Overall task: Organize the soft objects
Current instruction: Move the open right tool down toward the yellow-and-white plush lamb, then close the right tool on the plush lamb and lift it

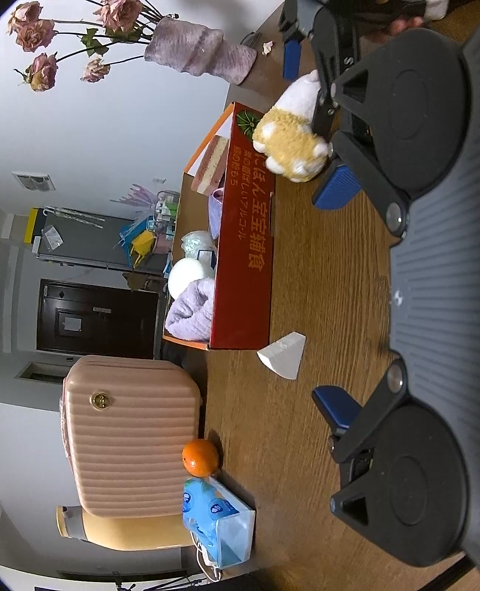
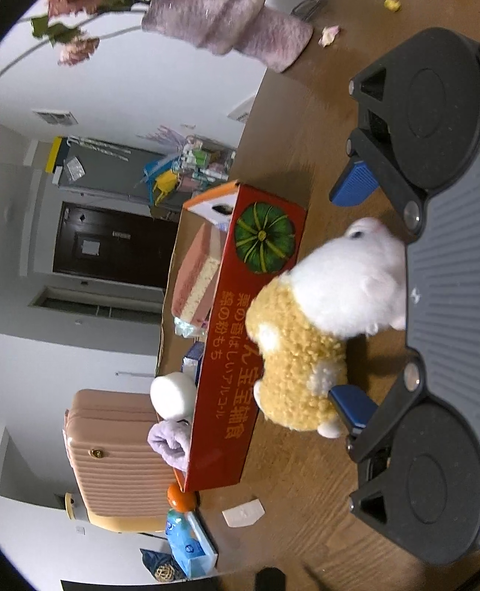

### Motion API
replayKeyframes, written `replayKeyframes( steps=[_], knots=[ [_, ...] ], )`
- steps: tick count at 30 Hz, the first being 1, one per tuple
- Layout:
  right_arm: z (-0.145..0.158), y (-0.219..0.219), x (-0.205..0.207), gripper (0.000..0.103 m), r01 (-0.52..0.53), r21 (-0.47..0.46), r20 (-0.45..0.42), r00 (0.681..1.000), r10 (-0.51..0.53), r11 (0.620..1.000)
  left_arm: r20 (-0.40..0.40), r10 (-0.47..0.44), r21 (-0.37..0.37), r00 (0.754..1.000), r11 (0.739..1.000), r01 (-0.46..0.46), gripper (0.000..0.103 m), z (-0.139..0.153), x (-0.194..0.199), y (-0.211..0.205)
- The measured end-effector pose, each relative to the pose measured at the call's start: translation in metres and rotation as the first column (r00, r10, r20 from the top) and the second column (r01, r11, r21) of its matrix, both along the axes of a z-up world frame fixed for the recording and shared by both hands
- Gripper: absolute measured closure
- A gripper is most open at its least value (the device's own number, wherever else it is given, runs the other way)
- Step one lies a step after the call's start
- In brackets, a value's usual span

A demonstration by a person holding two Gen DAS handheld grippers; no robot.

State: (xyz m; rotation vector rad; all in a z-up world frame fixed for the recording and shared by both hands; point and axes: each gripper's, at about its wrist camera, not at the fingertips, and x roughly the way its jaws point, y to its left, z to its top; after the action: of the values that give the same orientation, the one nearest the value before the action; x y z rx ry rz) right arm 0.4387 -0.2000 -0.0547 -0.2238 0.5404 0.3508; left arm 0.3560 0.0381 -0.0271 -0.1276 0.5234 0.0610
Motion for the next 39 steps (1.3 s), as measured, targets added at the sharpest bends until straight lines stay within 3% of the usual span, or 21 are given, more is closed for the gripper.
replayKeyframes(
  steps=[6,9,11,12,18,27,34,39],
  knots=[
    [-0.001,0.007,0.017,0.002,-0.027,0.011,-0.008,1.0,0.027,1.0,-0.013,-0.008,-0.011,1.0,1.0,0.008,0.0,-0.002,0.003,0.001],
    [-0.003,0.009,0.019,0.019,-0.04,0.013,-0.039,0.998,0.04,0.999,-0.018,-0.013,-0.015,1.0,1.0,0.013,0.0,-0.003,0.004,0.002],
    [-0.004,0.009,0.02,0.047,-0.031,0.012,-0.065,0.997,0.032,0.999,-0.021,-0.015,-0.016,1.0,1.0,0.015,0.0,-0.003,0.004,0.002],
    [-0.005,0.009,0.021,0.052,-0.022,0.014,-0.075,0.997,0.023,1.0,-0.021,-0.015,-0.017,1.0,1.0,0.015,0.0,-0.003,0.004,0.002],
    [-0.004,0.006,0.017,0.054,0.035,0.02,-0.054,0.998,-0.034,0.999,-0.019,-0.019,-0.021,1.0,1.0,0.019,0.0,-0.003,0.004,0.002],
    [0.004,-0.013,-0.005,0.055,0.125,0.115,0.013,0.992,-0.127,0.986,-0.023,-0.019,-0.026,1.0,0.999,0.018,0.0,-0.004,0.007,0.005],
    [0.008,-0.029,-0.015,0.055,0.23,0.139,0.047,0.97,-0.238,0.963,-0.005,0.014,0.02,1.0,1.0,-0.013,0.0,-0.005,0.02,0.022],
    [0.009,-0.044,-0.017,0.055,0.291,0.156,0.045,0.952,-0.302,0.944,-0.039,0.055,0.037,0.998,0.998,-0.054,0.0,-0.012,0.042,0.047]
  ],
)
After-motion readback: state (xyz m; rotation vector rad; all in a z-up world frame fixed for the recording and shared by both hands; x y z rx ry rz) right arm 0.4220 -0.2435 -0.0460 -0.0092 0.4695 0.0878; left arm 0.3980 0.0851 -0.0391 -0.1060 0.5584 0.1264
